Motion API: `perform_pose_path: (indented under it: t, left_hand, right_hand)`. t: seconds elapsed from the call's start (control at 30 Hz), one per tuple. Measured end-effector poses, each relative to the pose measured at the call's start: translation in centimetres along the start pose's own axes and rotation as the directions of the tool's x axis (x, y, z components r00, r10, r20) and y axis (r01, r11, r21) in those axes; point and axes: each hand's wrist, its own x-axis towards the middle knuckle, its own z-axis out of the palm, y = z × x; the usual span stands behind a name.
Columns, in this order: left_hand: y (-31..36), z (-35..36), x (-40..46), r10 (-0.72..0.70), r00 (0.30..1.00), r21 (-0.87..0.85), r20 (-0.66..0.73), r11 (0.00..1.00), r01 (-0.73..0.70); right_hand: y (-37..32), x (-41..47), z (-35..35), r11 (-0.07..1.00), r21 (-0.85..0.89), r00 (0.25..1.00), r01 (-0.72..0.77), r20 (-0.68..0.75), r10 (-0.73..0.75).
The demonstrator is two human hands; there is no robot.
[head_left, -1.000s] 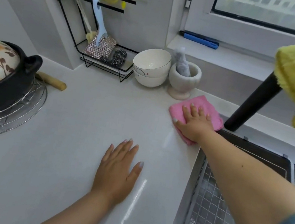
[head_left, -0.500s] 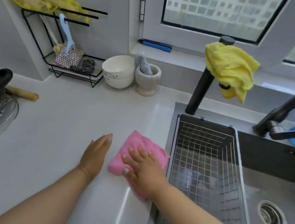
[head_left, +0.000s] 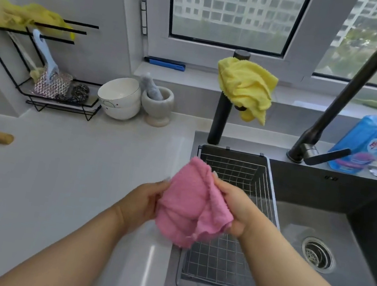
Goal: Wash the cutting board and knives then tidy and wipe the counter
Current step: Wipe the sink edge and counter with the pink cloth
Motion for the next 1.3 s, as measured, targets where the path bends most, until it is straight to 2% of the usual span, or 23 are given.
perform_pose_path:
  t: [0.07, 0.17, 0.23, 0.3, 0.33, 0.4, 0.47, 0.5, 0.57, 0.63, 0.67, 0.7, 0.73, 0.77, 0.83, 0.87, 0.93, 0.97, 1.03, 1.13, 1.17, 1.23, 1.3]
  left_hand:
    - [0.6, 0.6, 0.5, 0.012, 1.000, 0.077, 0.007, 0.997, -0.012]
    - [1.1, 1.6, 1.8, -0.024, 0.994, 0.194, -0.103, 0.980, 0.044]
    - [1.7, 2.5, 3.0, -0.031, 0.986, 0.196, -0.165, 0.979, 0.063]
    - [2.4, 3.4, 3.8, -0.053, 0.980, 0.160, -0.190, 0.984, 0.084]
    - [2.7, 3.8, 4.3, -0.076, 0.982, 0.069, -0.171, 0.994, 0.089]
    - [3.4, 4.6, 4.7, -0.141, 0.987, -0.244, -0.076, 0.963, 0.119]
    - [3.8, 5.2, 5.2, -0.165, 0.985, -0.406, -0.054, 0.905, 0.130]
    - [3.8, 5.6, 5.6, -0.145, 0.985, -0.372, -0.088, 0.922, 0.103]
    - [3.3, 6.3, 6.5, -0.085, 0.974, -0.240, -0.212, 0.970, 0.033]
    - [3.2, 7.2, 7.5, -0.019, 0.949, -0.119, -0.313, 0.993, -0.020]
    - [3.2, 8.0, 7.8, 0.035, 0.942, -0.042, -0.334, 0.998, -0.053]
    - [3.3, 9.0, 8.1, 0.100, 0.938, 0.083, -0.331, 0.994, -0.077]
    - [3.3, 10.1, 8.2, 0.152, 0.945, 0.231, -0.291, 0.969, -0.085]
    - [3.3, 11.3, 8.2, 0.183, 0.962, 0.345, -0.204, 0.933, -0.104]
    - [2.9, 12.9, 8.5, 0.188, 0.982, 0.415, -0.008, 0.894, -0.168]
    - [2.7, 13.3, 8.7, 0.212, 0.976, 0.425, 0.047, 0.880, -0.212]
    - [2.2, 12.7, 9.6, 0.337, 0.941, 0.529, 0.014, 0.796, -0.293]
    - [1.8, 11.9, 10.3, 0.408, 0.912, 0.651, -0.046, 0.705, -0.282]
    - [0.7, 9.8, 11.7, 0.481, 0.869, 0.884, -0.121, 0.450, -0.126]
    - [-1.7, 7.2, 13.1, 0.336, 0.924, 0.974, -0.182, 0.188, 0.124]
    - [-2.3, 6.9, 13.2, 0.305, 0.932, 0.977, -0.199, 0.134, 0.165]
    - [-3.1, 6.7, 13.4, 0.320, 0.925, 0.979, -0.204, 0.056, 0.196]
    - [-3.3, 6.8, 13.6, 0.355, 0.912, 0.977, -0.204, 0.019, 0.212]
  right_hand:
    - [-0.8, 0.4, -1.8, 1.000, -0.011, 0.999, -0.011, -0.032, 0.011]
    - [-1.6, 0.7, -3.5, 0.999, -0.054, 1.000, 0.007, -0.011, -0.008]
    - [-2.1, 1.0, -4.3, 0.994, -0.093, 0.998, 0.062, 0.026, -0.060]
    - [-2.9, 0.7, -4.3, 0.951, -0.267, 0.987, 0.158, 0.059, -0.147]
    - [-3.2, 0.3, -4.1, 0.873, -0.437, 0.976, 0.219, 0.082, -0.204]
    - [-3.3, -0.1, -3.8, 0.576, -0.753, 0.945, 0.319, 0.208, -0.251]
    - [-2.6, 0.4, -4.1, 0.343, -0.859, 0.918, 0.380, 0.305, -0.253]
    - [-2.5, 0.5, -4.3, 0.311, -0.867, 0.909, 0.390, 0.310, -0.278]
    - [-2.7, 0.8, -5.0, 0.368, -0.854, 0.885, 0.368, 0.201, -0.419]
    - [-3.1, 1.2, -5.5, 0.541, -0.793, 0.830, 0.282, -0.081, -0.552]
    - [-3.3, 1.4, -5.7, 0.688, -0.690, 0.831, 0.225, -0.232, -0.505]
    - [-3.4, 1.9, -5.9, 0.844, -0.508, 0.869, 0.172, -0.325, -0.373]
    - [-3.5, 2.4, -6.4, 0.953, -0.274, 0.917, 0.130, -0.333, -0.220]
    - [-3.7, 2.9, -6.9, 0.995, -0.025, 0.954, 0.095, -0.284, -0.098]
    - [-4.4, 3.4, -7.9, 0.949, 0.312, 0.989, 0.047, -0.147, -0.001]
    - [-4.7, 3.4, -8.4, 0.914, 0.400, 0.994, 0.058, -0.112, -0.014]
    - [-5.5, 4.3, -9.4, 0.879, 0.455, 0.986, 0.145, -0.144, -0.088]
    - [-6.1, 4.7, -9.8, 0.880, 0.421, 0.969, 0.222, -0.200, -0.148]
    - [-7.8, 5.7, -10.5, 0.890, 0.238, 0.894, 0.389, -0.331, -0.303]
    - [-11.2, 7.7, -10.8, 0.844, -0.221, 0.745, 0.489, -0.398, -0.535]
    - [-12.2, 8.6, -10.8, 0.782, -0.406, 0.708, 0.472, -0.354, -0.611]
    - [-13.9, 11.4, -11.1, 0.543, -0.741, 0.690, 0.395, -0.151, -0.708]
    - [-14.7, 14.1, -11.1, 0.363, -0.889, 0.776, 0.279, -0.014, -0.631]
